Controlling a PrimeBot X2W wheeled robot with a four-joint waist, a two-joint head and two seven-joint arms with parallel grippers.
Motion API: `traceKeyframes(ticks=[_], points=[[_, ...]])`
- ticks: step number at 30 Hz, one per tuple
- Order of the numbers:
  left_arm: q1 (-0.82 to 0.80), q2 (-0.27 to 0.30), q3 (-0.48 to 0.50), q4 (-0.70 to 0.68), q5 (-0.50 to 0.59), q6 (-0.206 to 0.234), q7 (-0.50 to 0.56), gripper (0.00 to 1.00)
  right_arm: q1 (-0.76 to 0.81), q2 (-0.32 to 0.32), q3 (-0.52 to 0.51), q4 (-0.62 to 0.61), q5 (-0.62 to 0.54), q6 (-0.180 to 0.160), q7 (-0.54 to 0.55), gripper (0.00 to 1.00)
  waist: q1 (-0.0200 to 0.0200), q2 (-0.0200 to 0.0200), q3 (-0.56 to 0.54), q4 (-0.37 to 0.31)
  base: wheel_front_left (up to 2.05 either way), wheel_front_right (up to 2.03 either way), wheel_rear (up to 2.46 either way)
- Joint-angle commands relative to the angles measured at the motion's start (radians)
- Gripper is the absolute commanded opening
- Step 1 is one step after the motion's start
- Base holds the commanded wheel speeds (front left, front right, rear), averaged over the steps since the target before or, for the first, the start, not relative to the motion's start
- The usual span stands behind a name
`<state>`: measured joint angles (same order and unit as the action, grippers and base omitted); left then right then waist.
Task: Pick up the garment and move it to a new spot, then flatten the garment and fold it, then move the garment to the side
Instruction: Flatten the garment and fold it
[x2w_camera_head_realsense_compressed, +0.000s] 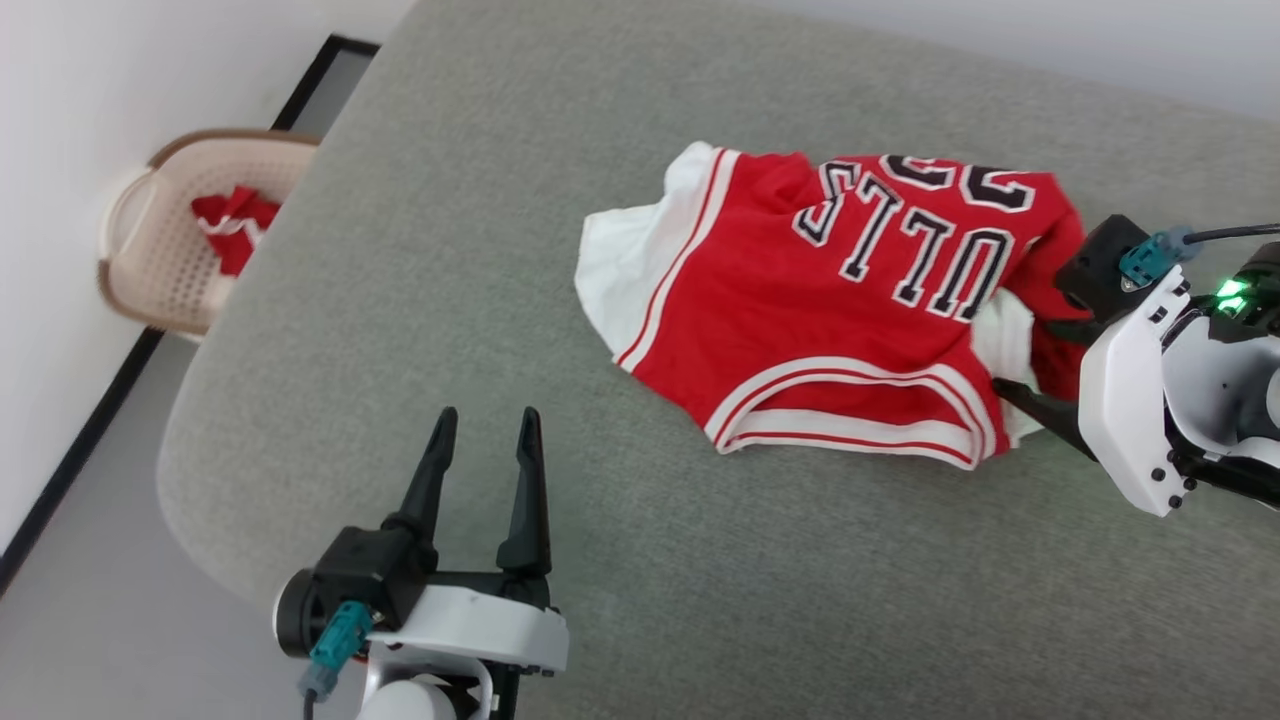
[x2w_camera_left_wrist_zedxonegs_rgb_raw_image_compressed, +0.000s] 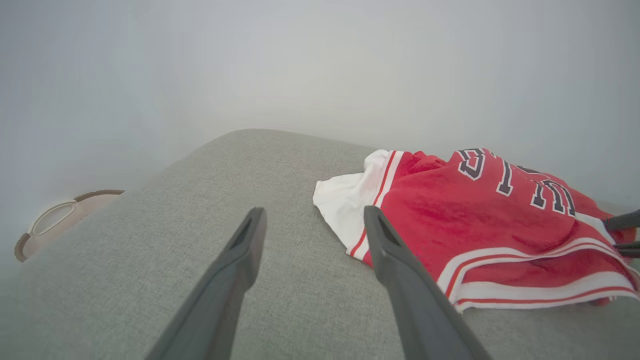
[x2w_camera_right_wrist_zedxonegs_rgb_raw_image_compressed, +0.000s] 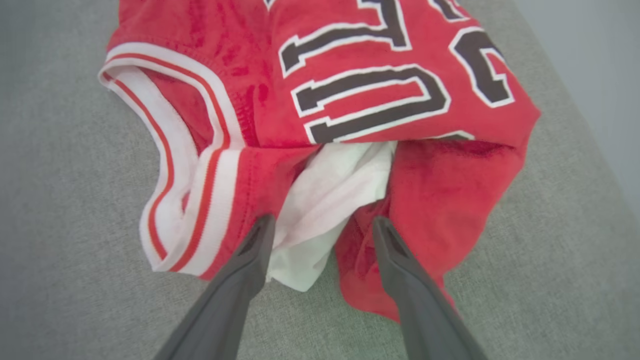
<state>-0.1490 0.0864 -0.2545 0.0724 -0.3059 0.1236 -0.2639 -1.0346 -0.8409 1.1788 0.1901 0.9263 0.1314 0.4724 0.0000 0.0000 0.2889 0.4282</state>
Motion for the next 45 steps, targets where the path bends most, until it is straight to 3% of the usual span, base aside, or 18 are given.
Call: traceKeyframes(ticks=[1, 10, 11, 12, 14, 15, 16, 27, 37, 45], points=[[0.007, -0.013, 0.016, 0.006, 0.011, -0.021, 0.0, 1.0, -0.024, 0.0, 0.03, 0.013, 0.013, -0.001, -0.005, 1.0, 0.0, 0.0, 0.028, 0.03, 0.0, 0.0, 0.0], [0.002, -0.036, 0.034, 0.013, 0.003, -0.064, 0.0, 1.0, -0.085, 0.016, 0.095, 0.06, 0.028, -0.001, -0.014, 1.0, 0.0, 0.0, 0.051, 0.046, 0.0, 0.0, 0.0], [0.001, -0.036, 0.03, 0.01, -0.005, -0.061, 0.0, 1.0, -0.084, 0.017, 0.097, 0.062, 0.028, -0.001, -0.014, 0.9, 0.0, 0.0, 0.051, 0.047, 0.0, 0.0, 0.0], [0.001, -0.036, 0.027, 0.008, -0.013, -0.057, 0.0, 1.0, -0.084, 0.018, 0.099, 0.063, 0.029, -0.001, -0.016, 0.46, 0.0, 0.0, 0.052, 0.048, 0.0, 0.0, 0.0], [0.0, -0.036, 0.02, 0.005, -0.022, -0.052, 0.0, 1.0, -0.09, 0.019, 0.101, 0.063, 0.023, -0.001, -0.032, 0.16, 0.0, 0.0, 0.055, 0.049, 0.0, 0.0, 0.0], [0.0, -0.036, 0.019, 0.005, -0.027, -0.05, 0.0, 1.0, -0.094, 0.017, 0.101, 0.067, 0.019, -0.001, -0.045, 0.05, 0.0, 0.0, 0.056, 0.049, 0.0, 0.0, 0.0], [-0.001, -0.036, 0.017, 0.005, -0.03, -0.047, 0.0, 1.0, -0.097, 0.016, 0.101, 0.071, 0.014, -0.001, -0.054, 0.0, 0.0, 0.0, 0.056, 0.048, 0.0, 0.0, 0.0], [0.013, -0.036, 0.061, 0.002, -0.02, -0.052, 0.0, 1.0, -0.08, -0.034, 0.098, 0.067, 0.038, -0.001, -0.181, 0.0, 0.0, 0.0, 0.025, -0.031, 0.0, 0.0, 0.0], [0.013, -0.035, 0.105, -0.013, 0.012, -0.066, -0.001, 1.0, 0.154, -0.181, -0.053, 0.076, 0.194, -0.001, -0.387, 0.0, 0.0, 0.0, 0.026, -0.171, 0.0, 0.0, 0.0], [-0.021, -0.035, 0.117, -0.012, 0.045, -0.086, 0.0, 1.0, 0.343, -0.217, -0.176, 0.191, 0.295, -0.002, -0.537, 0.0, 0.0, 0.0, 0.058, -0.242, 0.0, 0.0, 0.0]])
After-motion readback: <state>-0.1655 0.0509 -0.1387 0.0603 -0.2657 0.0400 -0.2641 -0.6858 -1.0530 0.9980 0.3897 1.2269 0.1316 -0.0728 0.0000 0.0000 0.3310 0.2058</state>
